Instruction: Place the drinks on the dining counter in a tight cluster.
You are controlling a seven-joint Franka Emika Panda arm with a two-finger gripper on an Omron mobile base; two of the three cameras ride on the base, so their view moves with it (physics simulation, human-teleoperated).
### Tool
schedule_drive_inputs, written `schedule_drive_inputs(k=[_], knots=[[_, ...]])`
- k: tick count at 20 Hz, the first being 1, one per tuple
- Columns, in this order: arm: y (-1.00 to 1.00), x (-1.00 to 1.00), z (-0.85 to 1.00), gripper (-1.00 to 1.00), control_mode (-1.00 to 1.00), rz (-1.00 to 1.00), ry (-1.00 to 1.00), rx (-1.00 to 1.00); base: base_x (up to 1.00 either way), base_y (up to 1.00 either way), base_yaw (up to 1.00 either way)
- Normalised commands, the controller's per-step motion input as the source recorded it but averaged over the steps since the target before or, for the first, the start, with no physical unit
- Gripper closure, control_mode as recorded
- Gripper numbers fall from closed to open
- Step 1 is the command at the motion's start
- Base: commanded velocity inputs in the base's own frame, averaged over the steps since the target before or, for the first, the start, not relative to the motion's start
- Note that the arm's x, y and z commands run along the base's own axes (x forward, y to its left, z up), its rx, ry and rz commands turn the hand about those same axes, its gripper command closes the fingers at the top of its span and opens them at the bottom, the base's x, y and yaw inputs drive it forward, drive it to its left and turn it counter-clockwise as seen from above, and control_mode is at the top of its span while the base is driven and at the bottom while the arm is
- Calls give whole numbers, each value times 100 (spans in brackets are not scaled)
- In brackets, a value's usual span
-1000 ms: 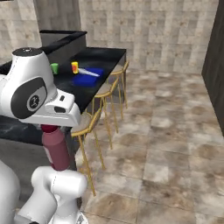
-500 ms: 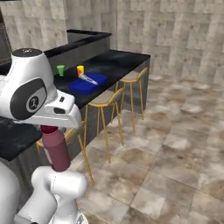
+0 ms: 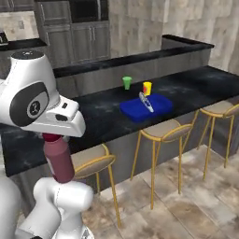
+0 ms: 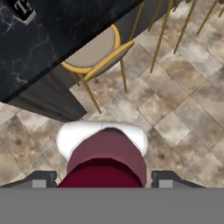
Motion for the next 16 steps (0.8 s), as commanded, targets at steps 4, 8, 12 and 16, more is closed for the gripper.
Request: schedule_drive_inputs(k=[4, 8, 12, 16], knots=[[0, 0, 0, 100, 100, 0, 0, 0, 61, -39, 87], [0, 0, 0, 100, 100, 0, 0, 0, 65, -72, 63], [0, 0, 0, 100, 100, 0, 0, 0, 64, -29, 16], [0, 0, 0, 100, 100, 0, 0, 0, 33, 17, 0]])
